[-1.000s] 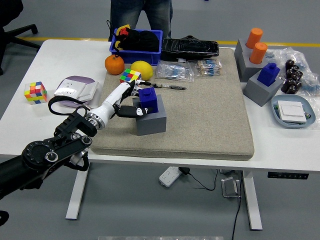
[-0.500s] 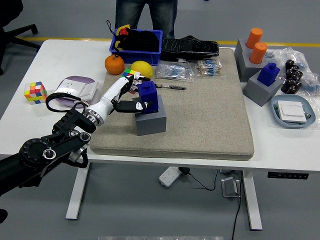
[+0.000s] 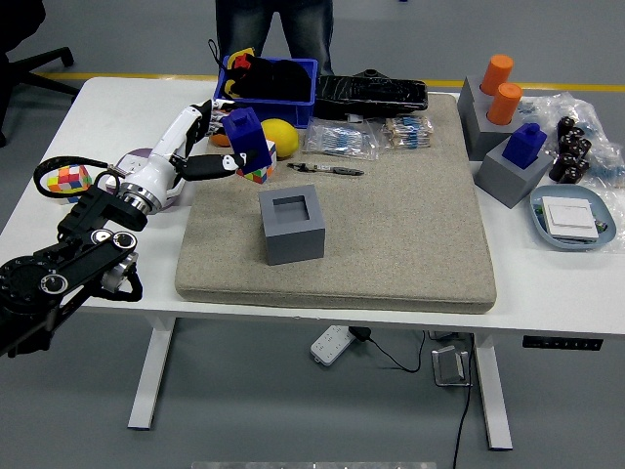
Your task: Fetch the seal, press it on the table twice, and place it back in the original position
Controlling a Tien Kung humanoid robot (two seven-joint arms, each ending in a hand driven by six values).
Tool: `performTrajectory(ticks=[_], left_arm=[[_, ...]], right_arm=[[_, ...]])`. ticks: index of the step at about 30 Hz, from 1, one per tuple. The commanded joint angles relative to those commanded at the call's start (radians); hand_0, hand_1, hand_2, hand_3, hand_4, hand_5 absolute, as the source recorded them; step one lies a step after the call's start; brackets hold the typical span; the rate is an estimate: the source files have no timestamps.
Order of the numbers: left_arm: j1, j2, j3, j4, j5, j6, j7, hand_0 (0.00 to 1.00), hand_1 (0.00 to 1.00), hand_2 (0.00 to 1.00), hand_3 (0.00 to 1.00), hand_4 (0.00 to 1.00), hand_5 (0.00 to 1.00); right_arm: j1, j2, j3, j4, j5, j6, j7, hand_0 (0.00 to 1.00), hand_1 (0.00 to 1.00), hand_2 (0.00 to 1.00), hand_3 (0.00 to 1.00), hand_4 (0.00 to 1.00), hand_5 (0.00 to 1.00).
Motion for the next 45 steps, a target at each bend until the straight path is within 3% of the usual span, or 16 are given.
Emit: performTrajectory(ticks=[10,18,33,45], left_arm=[[0.049,0.017,0.043,0.100,-0.035,0.011,-0.016,0.700,0.505,0.445,0.708,0.668,0.002],[0.085,-0.019,0.095,0.178,-0.069,0.020,-0.028,0.699,0.502,0.443,0.706,0.667,0.002],[0.119,-0.061,0.118,0.199,-0.102,0.030,-0.046,0.698,0.502,0.440,0.705,0.665,0.002],[0.134,-0.073,0.123,0.210,-0.117,0.033,-0.053,0.698,0.501,0.437,0.704,0.666,0.002]], right_arm=[[-0.001,-0.001,-0.004,-0.001,0.002,0.000,-0.002,0.863,0.772,0.726,0.741,0.794,0.568],[0.002,0.001,-0.014,0.000,0.004,0.000,-0.001,0.863,0.772,0.726,0.742,0.794,0.567],[0.000,-0.001,-0.023,0.000,0.007,0.000,-0.002,0.863,0.772,0.725,0.742,0.794,0.568],[-0.003,0.002,-0.025,0.000,0.006,0.000,-0.002,0.862,0.772,0.725,0.742,0.794,0.567]])
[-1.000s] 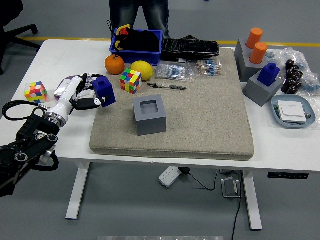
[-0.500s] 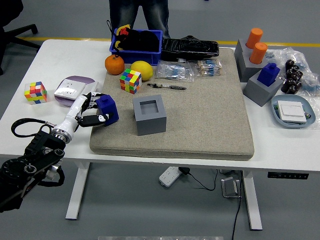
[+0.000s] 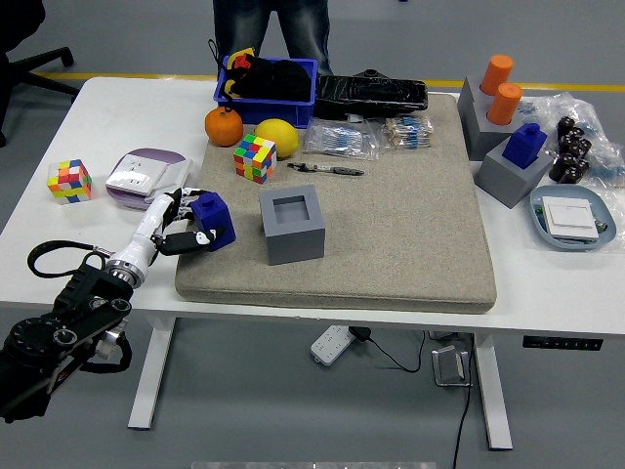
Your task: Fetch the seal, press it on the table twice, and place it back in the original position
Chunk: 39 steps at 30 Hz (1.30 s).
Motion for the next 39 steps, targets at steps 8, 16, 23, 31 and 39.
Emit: performTrajectory(ticks=[8,16,23,31,39], left_arm=[[0.004,-0.007,0.005,0.003,-0.002,0.000,-0.001,0.698,0.502,0.437,0.701,0.665,0.002],[0.010,-0.011,0.012,0.005,-0.005,0.000,0.000,0.698,0.501,0.436,0.700,0.666,0.002],[0.011,-0.012,0.015,0.005,-0.006,0.000,0.000,0.698,0.501,0.436,0.699,0.665,0.002],[0.008,-0.012,0.015,0.005,-0.005,0.000,0.000,0.697,0.501,0.435,0.697,0.664,0.002],[-0.006,0.001,-0.005,-0.011,0.018,-0.004,0.010,0.697,0.502,0.435,0.696,0.663,0.002]], right_arm=[[0.002,0.002,0.006,0.001,-0.002,-0.001,0.000,0.862,0.772,0.724,0.742,0.794,0.567],[0.001,0.003,0.007,0.000,-0.001,-0.001,0.001,0.862,0.772,0.724,0.741,0.794,0.568],[0.001,0.004,0.007,0.000,-0.001,-0.001,0.001,0.862,0.772,0.724,0.741,0.794,0.567],[0.000,0.004,0.008,0.000,0.000,-0.002,0.001,0.862,0.773,0.724,0.742,0.794,0.568],[0.001,0.005,0.012,0.000,0.000,-0.003,0.001,0.862,0.773,0.724,0.742,0.794,0.568]])
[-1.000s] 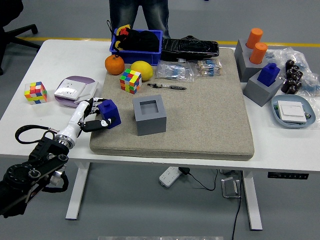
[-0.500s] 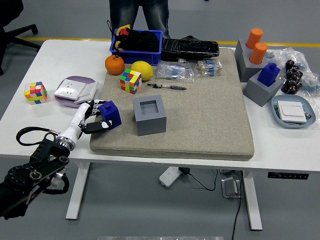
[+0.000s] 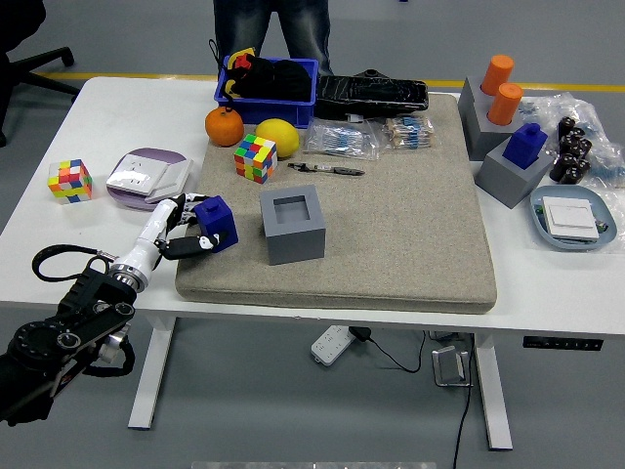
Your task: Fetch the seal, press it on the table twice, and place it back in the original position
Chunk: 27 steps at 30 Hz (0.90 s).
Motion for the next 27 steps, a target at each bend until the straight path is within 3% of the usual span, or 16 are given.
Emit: performTrajectory(ticks=[8,15,22,27], left_arm=[[-0.041,0.042,-0.051,-0.064,0.060,-0.014,0.022,0.696,0.501,0.435,0.697,0.662,0.002],[-0.101,0.078,-0.082,-0.167,0.100,-0.027,0.041,0.695,0.501,0.435,0.696,0.661,0.002],[-0.128,0.073,-0.081,-0.242,0.118,-0.034,0.058,0.695,0.501,0.435,0.696,0.661,0.002],[-0.142,0.061,-0.035,-0.254,0.114,-0.045,0.070,0.694,0.501,0.436,0.697,0.660,0.002]], right_arm=[[0.001,-0.001,0.004,0.000,0.001,0.000,0.000,0.862,0.773,0.724,0.742,0.794,0.567],[0.003,-0.004,0.005,0.000,0.000,0.000,0.000,0.862,0.773,0.724,0.742,0.794,0.568],[0.005,-0.006,0.002,0.000,0.002,-0.001,0.000,0.862,0.773,0.724,0.742,0.794,0.568],[0.006,-0.007,-0.003,-0.001,0.004,0.000,-0.001,0.862,0.773,0.724,0.742,0.794,0.568]])
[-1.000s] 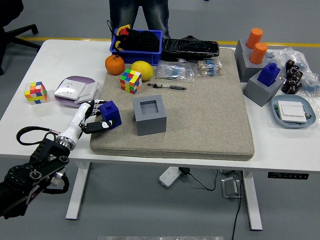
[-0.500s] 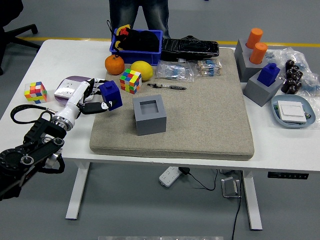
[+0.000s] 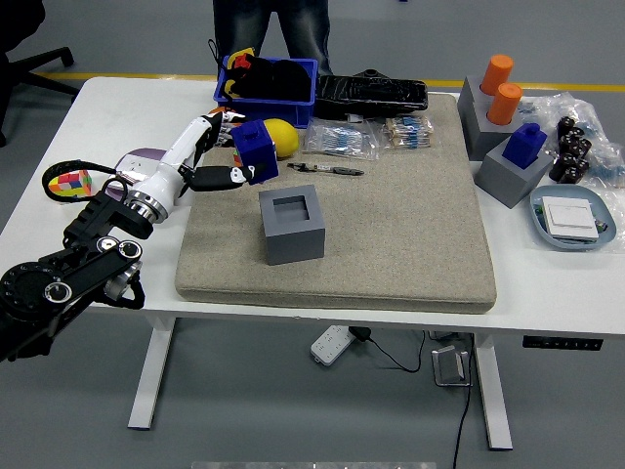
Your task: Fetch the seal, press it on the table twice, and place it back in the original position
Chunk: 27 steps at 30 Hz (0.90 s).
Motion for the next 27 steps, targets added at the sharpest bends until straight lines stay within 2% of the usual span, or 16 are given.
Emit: performTrajectory(ticks=[11,27], left_arm=[[-0.050,-0.025,0.136,0.028,-0.030,-0.011,0.014,0.693,0.501,0.438,0.699,0.657,0.002],[-0.081,-0.053,0.216,0.080,-0.061,-0.012,0.009,0.694,0.502,0.439,0.702,0.658,0.002]], right_arm=[[0.005,-0.003,-0.010,0.001,0.005,-0.001,0.000,0.862,0.773,0.724,0.742,0.793,0.567],[0.004,-0.004,-0.017,0.001,0.009,-0.001,0.000,0.862,0.773,0.724,0.742,0.793,0.567]])
